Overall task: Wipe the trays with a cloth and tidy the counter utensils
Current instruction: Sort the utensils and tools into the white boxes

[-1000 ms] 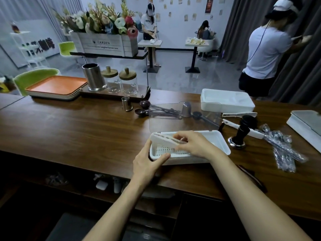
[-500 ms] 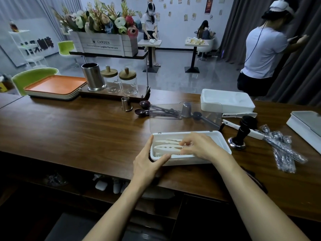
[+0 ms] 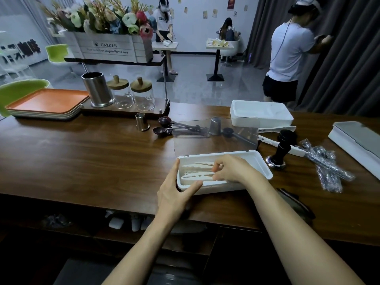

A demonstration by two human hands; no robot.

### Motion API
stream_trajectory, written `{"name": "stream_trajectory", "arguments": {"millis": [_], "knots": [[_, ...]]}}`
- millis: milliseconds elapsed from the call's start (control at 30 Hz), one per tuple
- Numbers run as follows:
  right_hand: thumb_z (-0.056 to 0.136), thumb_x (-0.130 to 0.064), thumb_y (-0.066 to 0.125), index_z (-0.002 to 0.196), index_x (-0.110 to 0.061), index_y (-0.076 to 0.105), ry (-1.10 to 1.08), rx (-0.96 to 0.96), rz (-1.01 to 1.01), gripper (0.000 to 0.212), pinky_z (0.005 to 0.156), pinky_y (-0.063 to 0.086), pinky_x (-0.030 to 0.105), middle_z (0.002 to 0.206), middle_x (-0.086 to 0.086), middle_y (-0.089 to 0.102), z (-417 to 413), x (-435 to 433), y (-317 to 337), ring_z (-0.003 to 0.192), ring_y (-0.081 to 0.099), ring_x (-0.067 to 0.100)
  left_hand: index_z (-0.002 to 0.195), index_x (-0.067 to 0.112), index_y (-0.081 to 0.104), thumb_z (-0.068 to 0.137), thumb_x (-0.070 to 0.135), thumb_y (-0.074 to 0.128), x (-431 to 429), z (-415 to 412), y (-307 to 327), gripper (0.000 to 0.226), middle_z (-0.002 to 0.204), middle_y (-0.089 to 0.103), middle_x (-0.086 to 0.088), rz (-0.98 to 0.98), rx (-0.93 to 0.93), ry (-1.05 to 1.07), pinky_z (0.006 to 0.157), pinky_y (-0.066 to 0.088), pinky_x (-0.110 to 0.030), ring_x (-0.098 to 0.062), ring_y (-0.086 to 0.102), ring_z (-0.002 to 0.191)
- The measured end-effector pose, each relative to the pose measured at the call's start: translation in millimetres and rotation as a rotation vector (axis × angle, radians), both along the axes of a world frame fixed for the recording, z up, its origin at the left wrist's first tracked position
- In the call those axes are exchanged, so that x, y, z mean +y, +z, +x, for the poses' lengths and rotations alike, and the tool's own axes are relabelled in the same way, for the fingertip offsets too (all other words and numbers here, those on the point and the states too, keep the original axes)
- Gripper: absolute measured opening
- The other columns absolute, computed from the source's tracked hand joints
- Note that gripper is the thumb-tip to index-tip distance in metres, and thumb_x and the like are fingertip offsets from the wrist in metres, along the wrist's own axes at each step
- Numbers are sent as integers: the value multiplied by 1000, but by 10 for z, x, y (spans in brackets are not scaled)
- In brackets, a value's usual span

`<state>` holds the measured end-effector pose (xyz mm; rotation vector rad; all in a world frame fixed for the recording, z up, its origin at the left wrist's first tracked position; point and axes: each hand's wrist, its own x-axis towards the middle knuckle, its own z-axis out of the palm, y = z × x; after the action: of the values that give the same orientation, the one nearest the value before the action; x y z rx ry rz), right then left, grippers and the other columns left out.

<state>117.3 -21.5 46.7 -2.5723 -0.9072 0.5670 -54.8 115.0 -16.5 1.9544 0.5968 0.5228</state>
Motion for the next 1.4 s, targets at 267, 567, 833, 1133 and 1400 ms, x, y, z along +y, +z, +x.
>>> {"name": "stream_trajectory", "arguments": {"millis": [267,567,833,1133,1400], "knots": [[99,-34,55,115,-38,72,-190,-52,355,23,90,53,29,111,-18,69,-226,-353,-69,101,60,1,149,60,32,72,75,69,8,-31,30,86,121,51,52,-3,-46,-37,94,37,-14,29,43,114],[97,-35,61,103,-39,75,-484,-160,652,16,74,48,17,96,-24,70,-107,-1286,16,91,61,-7,152,58,32,62,78,66,45,-26,-17,98,134,57,26,-42,-32,-35,92,42,-30,-4,53,125],[94,-40,64,109,-36,72,-576,-159,616,18,86,50,31,103,-22,65,744,-1963,38,104,59,6,147,63,35,54,74,73,1,9,23,101,136,52,30,-127,-56,-10,93,46,-26,-7,52,124],[81,-47,76,137,-38,56,-278,-153,212,60,94,47,40,138,0,57,2037,-1651,235,123,53,24,156,51,28,54,74,67,-201,194,88,111,121,51,52,-101,-55,130,101,39,-36,-9,52,123],[75,-51,79,145,-26,49,30,-141,33,80,105,41,40,147,0,51,2431,-1128,74,133,47,23,152,53,34,61,80,61,-229,195,60,98,133,60,16,-1,29,251,95,46,-42,-14,61,113]]}}
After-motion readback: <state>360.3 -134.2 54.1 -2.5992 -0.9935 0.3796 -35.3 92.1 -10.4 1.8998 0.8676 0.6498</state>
